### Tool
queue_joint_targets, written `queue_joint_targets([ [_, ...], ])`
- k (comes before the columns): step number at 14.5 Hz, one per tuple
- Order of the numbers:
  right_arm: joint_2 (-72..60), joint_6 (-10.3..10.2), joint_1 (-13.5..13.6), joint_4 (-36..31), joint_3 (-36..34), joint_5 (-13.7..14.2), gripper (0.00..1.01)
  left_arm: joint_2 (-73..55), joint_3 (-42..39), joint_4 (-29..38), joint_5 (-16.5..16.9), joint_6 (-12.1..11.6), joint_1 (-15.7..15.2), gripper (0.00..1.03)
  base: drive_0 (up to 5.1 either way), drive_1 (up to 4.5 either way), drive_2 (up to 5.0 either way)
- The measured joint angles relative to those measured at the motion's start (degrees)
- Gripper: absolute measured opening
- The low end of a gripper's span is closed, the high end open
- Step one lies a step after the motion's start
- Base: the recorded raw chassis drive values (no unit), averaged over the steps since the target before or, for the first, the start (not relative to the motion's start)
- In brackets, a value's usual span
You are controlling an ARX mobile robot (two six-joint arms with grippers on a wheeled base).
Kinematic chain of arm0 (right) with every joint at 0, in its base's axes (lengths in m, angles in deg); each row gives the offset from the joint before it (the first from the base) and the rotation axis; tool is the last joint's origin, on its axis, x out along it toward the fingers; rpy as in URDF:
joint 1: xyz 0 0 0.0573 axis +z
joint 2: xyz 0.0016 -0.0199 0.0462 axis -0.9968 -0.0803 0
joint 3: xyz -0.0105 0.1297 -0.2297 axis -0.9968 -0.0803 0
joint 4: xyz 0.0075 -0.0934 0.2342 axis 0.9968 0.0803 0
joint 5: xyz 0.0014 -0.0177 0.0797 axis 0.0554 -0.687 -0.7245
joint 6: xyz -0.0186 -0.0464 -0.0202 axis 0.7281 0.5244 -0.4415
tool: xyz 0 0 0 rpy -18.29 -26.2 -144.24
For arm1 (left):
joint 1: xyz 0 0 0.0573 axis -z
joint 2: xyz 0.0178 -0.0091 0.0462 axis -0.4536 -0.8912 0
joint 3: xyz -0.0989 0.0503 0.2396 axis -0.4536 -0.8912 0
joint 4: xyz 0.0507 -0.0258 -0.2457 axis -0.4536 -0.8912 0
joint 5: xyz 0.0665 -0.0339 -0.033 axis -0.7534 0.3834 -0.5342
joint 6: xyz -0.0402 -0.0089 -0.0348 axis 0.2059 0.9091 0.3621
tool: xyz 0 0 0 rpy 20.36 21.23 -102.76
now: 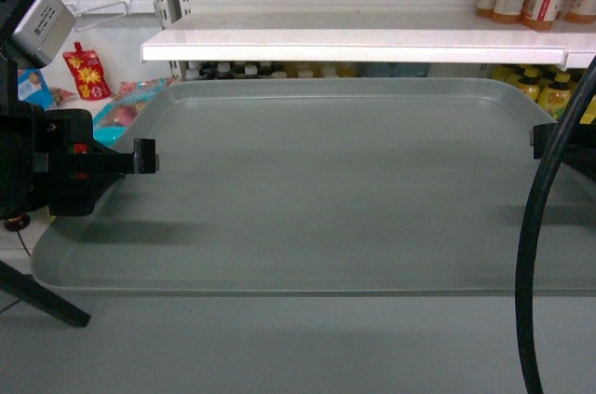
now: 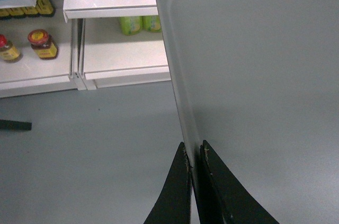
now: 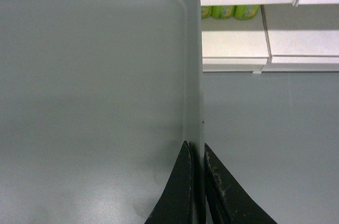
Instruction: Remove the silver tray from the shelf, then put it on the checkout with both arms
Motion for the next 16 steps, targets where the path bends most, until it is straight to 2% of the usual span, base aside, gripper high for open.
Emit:
queue_joint_targets([
  [16, 0.0, 0.0, 0.0, 0.5, 0.0, 0.0, 0.03, 0.0, 0.0, -0.2, 0.1, 0.0, 0.1, 0.03, 0.0, -4.21, 4.3],
])
